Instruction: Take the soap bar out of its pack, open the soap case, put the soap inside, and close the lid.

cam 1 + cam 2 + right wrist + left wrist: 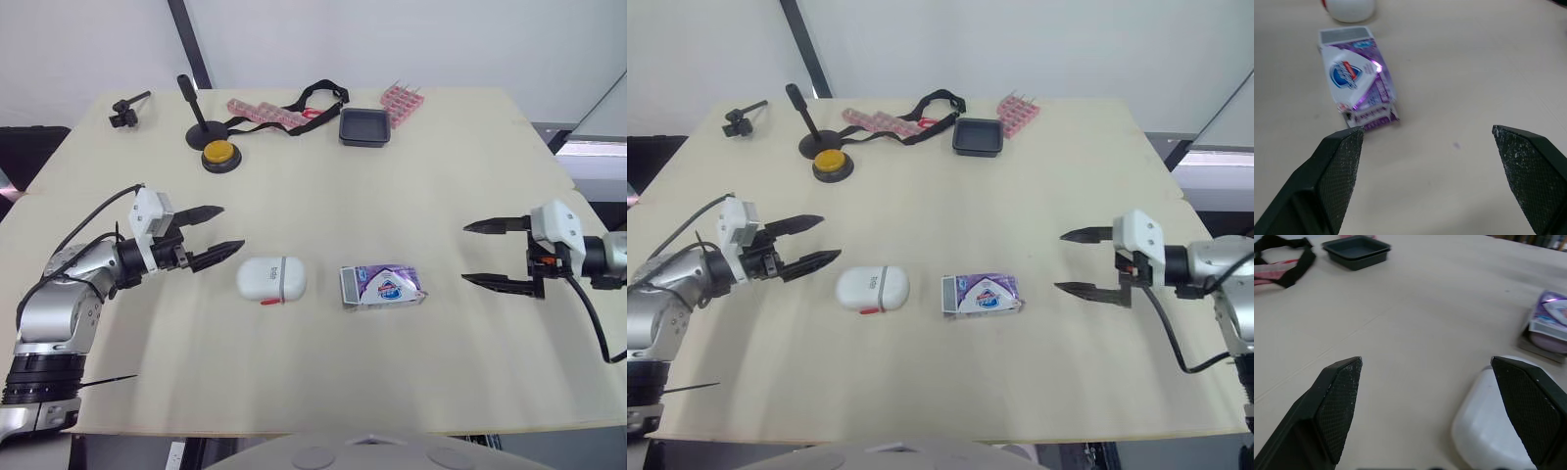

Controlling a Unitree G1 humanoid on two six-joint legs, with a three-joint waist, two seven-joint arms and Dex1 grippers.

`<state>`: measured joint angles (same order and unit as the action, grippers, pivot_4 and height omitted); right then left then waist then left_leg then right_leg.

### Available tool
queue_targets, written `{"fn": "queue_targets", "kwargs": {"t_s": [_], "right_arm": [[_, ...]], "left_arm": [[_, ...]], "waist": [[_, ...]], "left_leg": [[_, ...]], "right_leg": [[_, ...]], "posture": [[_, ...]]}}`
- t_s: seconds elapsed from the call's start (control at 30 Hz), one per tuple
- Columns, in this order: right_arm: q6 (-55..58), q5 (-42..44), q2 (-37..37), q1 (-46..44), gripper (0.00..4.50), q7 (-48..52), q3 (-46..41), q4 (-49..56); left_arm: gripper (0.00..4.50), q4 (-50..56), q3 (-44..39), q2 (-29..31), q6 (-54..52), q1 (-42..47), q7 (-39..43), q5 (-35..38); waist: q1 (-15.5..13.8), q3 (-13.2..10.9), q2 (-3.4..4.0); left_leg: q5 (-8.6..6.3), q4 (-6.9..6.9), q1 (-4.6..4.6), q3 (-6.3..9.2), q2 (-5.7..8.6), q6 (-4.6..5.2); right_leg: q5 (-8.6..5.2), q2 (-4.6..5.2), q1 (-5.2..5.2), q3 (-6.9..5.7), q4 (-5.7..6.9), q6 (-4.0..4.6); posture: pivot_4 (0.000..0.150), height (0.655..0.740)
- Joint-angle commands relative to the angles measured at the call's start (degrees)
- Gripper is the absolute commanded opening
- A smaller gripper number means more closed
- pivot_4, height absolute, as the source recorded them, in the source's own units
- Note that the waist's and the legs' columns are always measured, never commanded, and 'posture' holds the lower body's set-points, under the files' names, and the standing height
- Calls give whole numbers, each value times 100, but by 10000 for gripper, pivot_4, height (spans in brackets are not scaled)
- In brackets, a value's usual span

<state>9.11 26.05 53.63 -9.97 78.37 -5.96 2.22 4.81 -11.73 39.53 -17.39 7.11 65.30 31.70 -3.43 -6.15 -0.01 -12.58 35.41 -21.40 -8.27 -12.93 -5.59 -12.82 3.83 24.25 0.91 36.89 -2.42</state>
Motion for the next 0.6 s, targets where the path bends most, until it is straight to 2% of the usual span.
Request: {"fn": "queue_targets", "kwargs": {"t_s": [0.03, 0.3, 0.5, 0.6], "right_arm": [[266, -127, 111, -95, 45000, 112, 371, 464], [-46, -642, 181, -144, 45000, 171, 817, 610], [-631, -1242, -102, -490, 45000, 18, 1250, 294], [-589, -1259, -256, -668, 45000, -6, 1378, 155]], "left_arm": [[44834, 518, -154, 50, 60, -433, 199, 252], [44834, 945, -438, -211, 823, -1745, 139, 110], [44834, 1010, -290, -330, 1302, -1983, 215, -3], [44834, 961, -209, -280, 1518, -1979, 409, -69]], "waist": [[-29, 0, 0], [-81, 0, -1], [-57, 0, -1], [-50, 0, -1]], "left_leg": [[-1, 0, 0, 0, -1, 2], [-3, 3, -2, -6, -2, 2], [-2, 4, 0, -9, -10, 2], [-2, 5, 2, -9, -11, 2]], "right_leg": [[0, 0, 0, 0, 0, 0], [0, 2, 6, 4, -1, 0], [0, 0, 6, 4, 1, 0], [0, -2, 9, 6, 2, 0]], "posture": [[1500, 7291], [1500, 7291], [1500, 7291], [1500, 7291]]}}
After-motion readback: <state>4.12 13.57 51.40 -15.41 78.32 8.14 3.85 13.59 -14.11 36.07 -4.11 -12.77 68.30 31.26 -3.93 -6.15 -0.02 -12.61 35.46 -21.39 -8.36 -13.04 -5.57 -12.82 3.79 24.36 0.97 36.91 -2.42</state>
